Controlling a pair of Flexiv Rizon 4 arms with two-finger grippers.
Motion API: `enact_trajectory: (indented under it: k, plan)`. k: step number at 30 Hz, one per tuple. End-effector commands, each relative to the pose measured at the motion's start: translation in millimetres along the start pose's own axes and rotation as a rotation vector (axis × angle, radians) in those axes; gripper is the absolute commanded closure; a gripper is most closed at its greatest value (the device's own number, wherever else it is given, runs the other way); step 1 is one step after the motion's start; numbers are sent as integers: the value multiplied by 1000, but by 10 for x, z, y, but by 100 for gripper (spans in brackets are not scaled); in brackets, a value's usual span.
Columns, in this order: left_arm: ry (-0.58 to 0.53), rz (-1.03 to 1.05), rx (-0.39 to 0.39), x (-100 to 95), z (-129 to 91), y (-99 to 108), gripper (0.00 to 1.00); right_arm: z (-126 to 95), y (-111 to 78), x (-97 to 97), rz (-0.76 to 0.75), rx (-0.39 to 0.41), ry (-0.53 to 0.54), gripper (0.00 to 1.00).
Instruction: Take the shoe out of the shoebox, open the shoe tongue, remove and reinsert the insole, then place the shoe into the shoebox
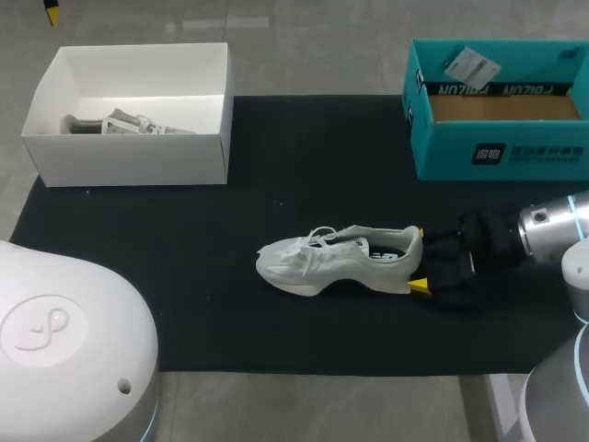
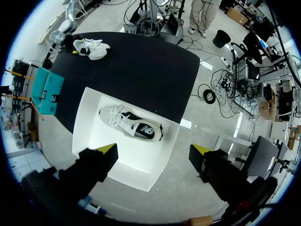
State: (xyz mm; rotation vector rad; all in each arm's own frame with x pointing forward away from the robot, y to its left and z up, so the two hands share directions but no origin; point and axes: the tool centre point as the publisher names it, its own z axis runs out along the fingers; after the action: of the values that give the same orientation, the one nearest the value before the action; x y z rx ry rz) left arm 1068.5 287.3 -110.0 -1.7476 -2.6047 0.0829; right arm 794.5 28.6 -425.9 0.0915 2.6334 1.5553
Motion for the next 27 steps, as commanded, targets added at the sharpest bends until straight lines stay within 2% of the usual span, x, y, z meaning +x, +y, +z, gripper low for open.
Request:
enact_trajectory:
  k: [1,10,27]
  plan:
    - [3,0,-1,2,-6,-4,0,1,6,57,3,2,-14,0]
    - [3,0,-1,2,-6,-4,0,108,51,52,4,-19,-24,0]
    - [3,0,-1,2,-6,-4,0,326,82,34,1,-46,22,0]
